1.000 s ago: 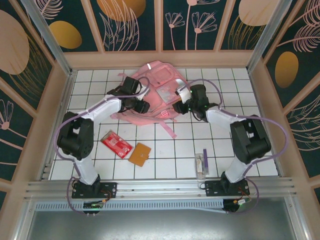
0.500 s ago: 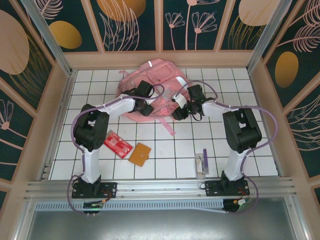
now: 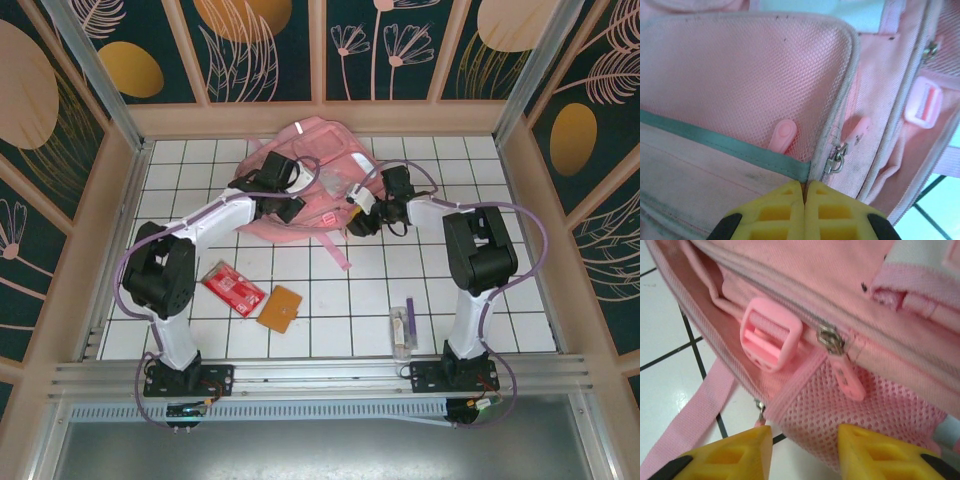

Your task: Pack the student bag

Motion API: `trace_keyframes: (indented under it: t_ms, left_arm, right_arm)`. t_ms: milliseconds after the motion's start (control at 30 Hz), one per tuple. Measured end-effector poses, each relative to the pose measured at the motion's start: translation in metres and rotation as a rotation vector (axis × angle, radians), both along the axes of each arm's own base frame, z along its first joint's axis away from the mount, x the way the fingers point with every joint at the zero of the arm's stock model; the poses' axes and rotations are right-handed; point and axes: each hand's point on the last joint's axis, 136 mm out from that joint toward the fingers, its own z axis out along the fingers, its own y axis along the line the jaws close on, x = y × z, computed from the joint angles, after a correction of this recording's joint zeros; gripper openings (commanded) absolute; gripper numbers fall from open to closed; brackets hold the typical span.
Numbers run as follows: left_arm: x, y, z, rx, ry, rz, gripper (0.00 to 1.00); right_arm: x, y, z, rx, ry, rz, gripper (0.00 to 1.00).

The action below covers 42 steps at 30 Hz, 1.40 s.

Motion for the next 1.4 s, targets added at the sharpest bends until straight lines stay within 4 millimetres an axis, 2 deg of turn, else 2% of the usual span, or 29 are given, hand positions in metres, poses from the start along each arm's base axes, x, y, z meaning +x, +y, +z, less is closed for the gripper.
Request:
trace_keyframes:
  t_ms: [233, 333, 367, 400, 433, 500, 567, 700, 900, 967, 1000, 1133, 1200, 1233, 1400]
  left_arm:
    - [0.001, -0.016, 0.031, -0.105, -0.022, -0.022, 0.0]
    - [0.0, -0.019, 0.041, -0.13, -0.032, -0.031, 0.0]
    - [0.0, -0.019, 0.042, -0.134, -0.032, -0.033, 0.14]
    - [-0.001, -0.02, 0.042, -0.137, -0.03, -0.036, 0.38]
    - [-0.002, -0.021, 0.042, -0.139, -0.027, -0.043, 0.52]
    - [-0.003, -0.023, 0.041, -0.14, -0.027, -0.064, 0.61]
    - [-0.006, -0.023, 0.034, -0.123, -0.035, -0.1, 0.66]
    - [-0.02, -0.01, -0.006, -0.011, -0.005, -0.169, 0.68]
    - [-0.009, 0.007, -0.05, 0.146, 0.007, -0.15, 0.66]
    - [-0.001, 0.012, -0.058, 0.184, -0.002, -0.12, 0.63]
    - [0.004, 0.014, -0.059, 0.198, -0.012, -0.103, 0.58]
    - [0.012, 0.015, -0.059, 0.208, -0.032, -0.071, 0.19]
    - [0.013, 0.014, -0.058, 0.2, -0.036, -0.064, 0.04]
    - [0.013, 0.013, -0.057, 0.195, -0.036, -0.062, 0.0]
    - [0.011, 0.01, -0.052, 0.152, -0.024, -0.056, 0.0]
  right_arm:
    - [0.015, -0.001, 0.0, -0.002, -0.103, -0.026, 0.43]
    - [0.022, -0.002, 0.003, -0.007, -0.146, -0.04, 0.41]
    - [0.025, -0.002, 0.004, -0.008, -0.16, -0.045, 0.38]
    - [0.027, -0.002, 0.005, -0.008, -0.174, -0.049, 0.32]
    - [0.027, -0.002, 0.006, -0.009, -0.184, -0.044, 0.29]
    - [0.026, -0.001, 0.007, -0.004, -0.2, -0.028, 0.26]
    - [0.021, 0.001, 0.007, 0.01, -0.208, -0.009, 0.27]
    - [0.015, 0.001, 0.007, 0.019, -0.232, 0.015, 0.32]
    - [0.018, 0.002, 0.01, 0.009, -0.275, 0.034, 0.35]
    - [0.02, 0.002, 0.011, 0.002, -0.297, 0.038, 0.34]
    - [0.021, 0.002, 0.012, 0.001, -0.308, 0.04, 0.33]
    - [0.02, 0.005, 0.014, 0.001, -0.33, 0.063, 0.29]
    - [0.018, 0.007, 0.014, 0.005, -0.333, 0.083, 0.29]
    - [0.016, 0.008, 0.013, 0.004, -0.332, 0.091, 0.31]
    - [0.016, 0.008, 0.011, -0.01, -0.331, 0.087, 0.39]
